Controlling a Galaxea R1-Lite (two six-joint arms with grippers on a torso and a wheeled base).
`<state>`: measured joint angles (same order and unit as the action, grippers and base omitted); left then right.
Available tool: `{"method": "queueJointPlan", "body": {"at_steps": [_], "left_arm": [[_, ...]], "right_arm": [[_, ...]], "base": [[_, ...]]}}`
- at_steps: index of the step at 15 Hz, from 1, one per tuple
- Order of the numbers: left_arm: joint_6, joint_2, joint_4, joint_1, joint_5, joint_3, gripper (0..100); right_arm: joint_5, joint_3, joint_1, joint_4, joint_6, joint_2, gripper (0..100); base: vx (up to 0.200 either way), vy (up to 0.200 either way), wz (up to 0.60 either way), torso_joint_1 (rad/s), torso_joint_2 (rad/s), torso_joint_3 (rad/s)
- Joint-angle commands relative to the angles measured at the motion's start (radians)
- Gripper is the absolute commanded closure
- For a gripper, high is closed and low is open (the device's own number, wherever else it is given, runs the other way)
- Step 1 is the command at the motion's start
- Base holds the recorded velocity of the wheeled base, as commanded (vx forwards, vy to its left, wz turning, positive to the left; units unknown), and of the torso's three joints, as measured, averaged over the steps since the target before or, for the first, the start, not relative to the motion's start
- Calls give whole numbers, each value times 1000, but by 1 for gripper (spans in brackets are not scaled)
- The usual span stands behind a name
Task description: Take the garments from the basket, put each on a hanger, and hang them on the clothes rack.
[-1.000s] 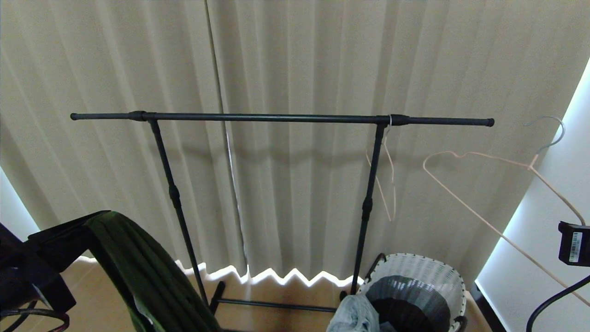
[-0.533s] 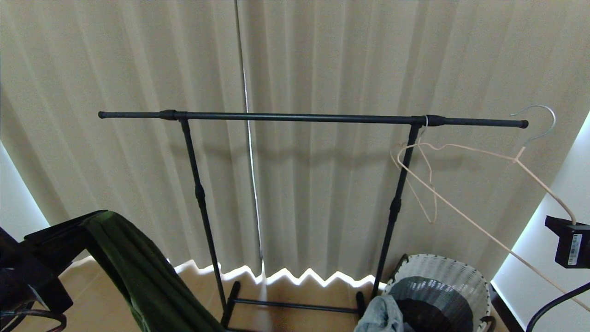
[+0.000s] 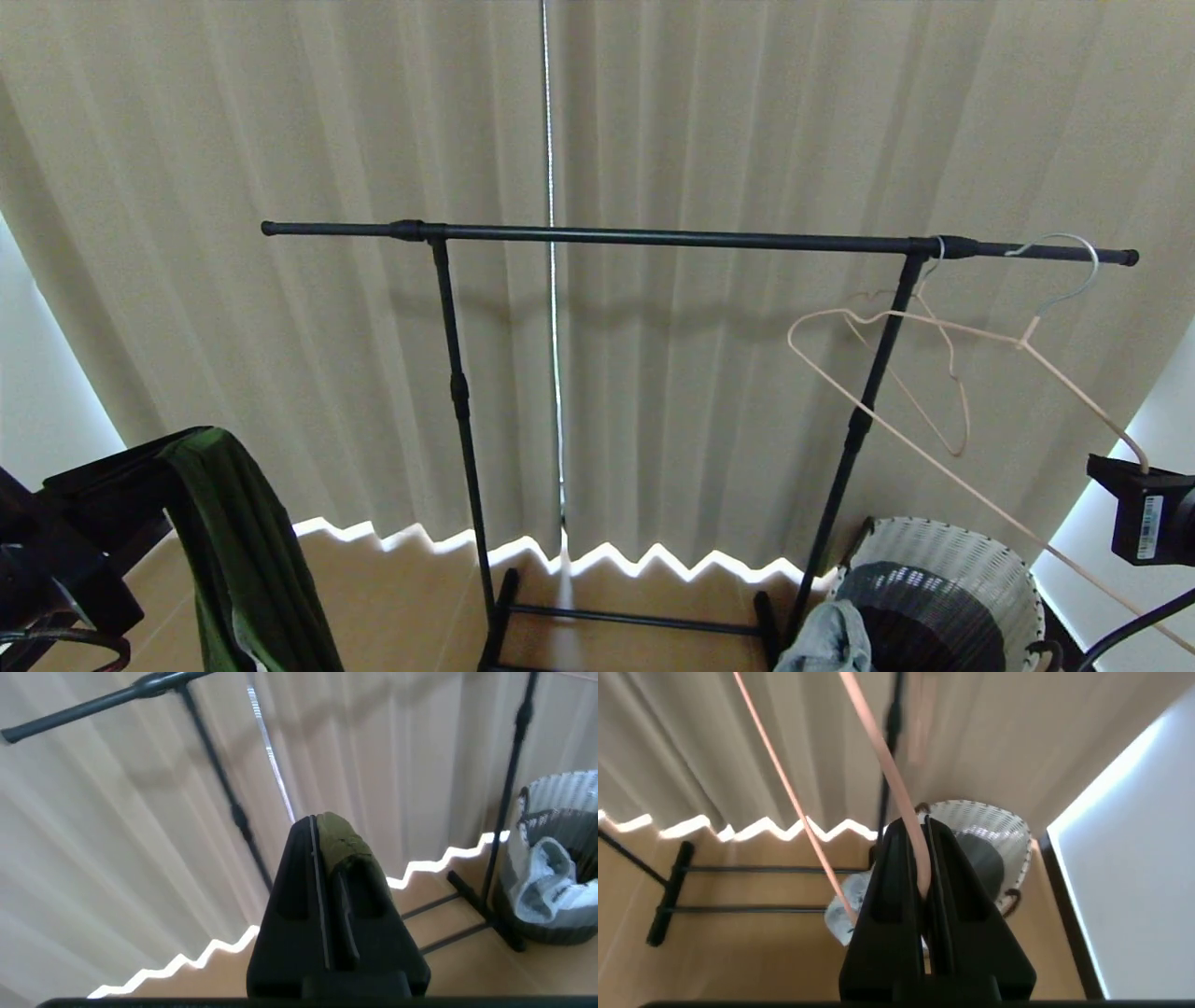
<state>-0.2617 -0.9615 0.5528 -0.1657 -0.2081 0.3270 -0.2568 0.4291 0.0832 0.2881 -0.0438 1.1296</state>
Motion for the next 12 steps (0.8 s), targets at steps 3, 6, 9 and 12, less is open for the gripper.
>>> {"method": "queueJointPlan", "body": {"at_steps": [3,6,9,12], "left_arm": [[-1,1,1,0,-1,-3,100],[-1,6,1,-1,-1,-6,100],[-1,6,1,-1,-1,-6,100],[2,4,1,-5,-4,-52,100]], "right_arm": [[-1,-4,0,-10,1,4,100],[-1,-7,0,-12,1,4,100],[-1,-32,0,-10,22,4,100],[-1,-33,0,-10,59,1,100]], "base": [[0,0,0,0,0,0],[0,0,0,0,0,0],[0,0,0,0,0,0],[0,0,0,0,0,0]]}}
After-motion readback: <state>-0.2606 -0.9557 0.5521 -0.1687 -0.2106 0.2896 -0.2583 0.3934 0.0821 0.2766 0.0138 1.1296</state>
